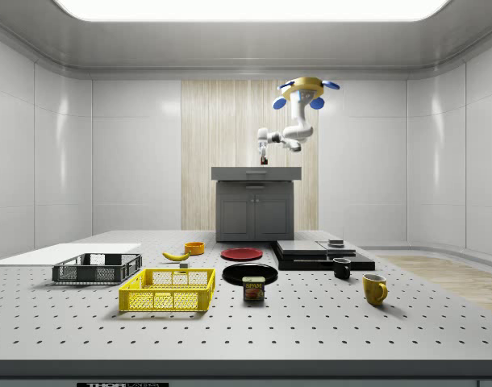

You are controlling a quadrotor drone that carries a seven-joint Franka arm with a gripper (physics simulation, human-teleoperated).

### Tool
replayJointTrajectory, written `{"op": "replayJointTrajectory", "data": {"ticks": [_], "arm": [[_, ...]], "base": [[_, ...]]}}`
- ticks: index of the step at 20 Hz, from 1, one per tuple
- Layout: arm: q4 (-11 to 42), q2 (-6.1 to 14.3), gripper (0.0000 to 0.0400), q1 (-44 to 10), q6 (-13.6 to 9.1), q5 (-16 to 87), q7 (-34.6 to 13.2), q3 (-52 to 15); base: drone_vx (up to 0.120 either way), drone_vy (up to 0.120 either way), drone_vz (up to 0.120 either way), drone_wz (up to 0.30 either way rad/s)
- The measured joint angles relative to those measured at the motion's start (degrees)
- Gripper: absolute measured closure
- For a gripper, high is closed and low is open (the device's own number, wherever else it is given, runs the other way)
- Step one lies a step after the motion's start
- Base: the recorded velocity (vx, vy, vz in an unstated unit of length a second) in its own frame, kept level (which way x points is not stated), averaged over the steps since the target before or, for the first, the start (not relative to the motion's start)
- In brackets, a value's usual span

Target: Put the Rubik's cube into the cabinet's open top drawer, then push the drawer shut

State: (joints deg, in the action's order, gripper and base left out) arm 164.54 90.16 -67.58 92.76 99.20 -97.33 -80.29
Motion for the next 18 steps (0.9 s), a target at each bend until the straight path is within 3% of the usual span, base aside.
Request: {"op": "replayJointTrajectory", "data": {"ticks": [9, 18], "arm": [[0.00, 0.14, 0.0075, -0.03, 0.13, -0.05, -0.02, -0.02], [-1.08, 0.39, 0.0075, -0.58, 2.11, 5.25, 0.16, 5.62]], "base": [[0.000, -0.120, 0.000, 0.000], [0.000, -0.004, 0.000, 0.000]]}}
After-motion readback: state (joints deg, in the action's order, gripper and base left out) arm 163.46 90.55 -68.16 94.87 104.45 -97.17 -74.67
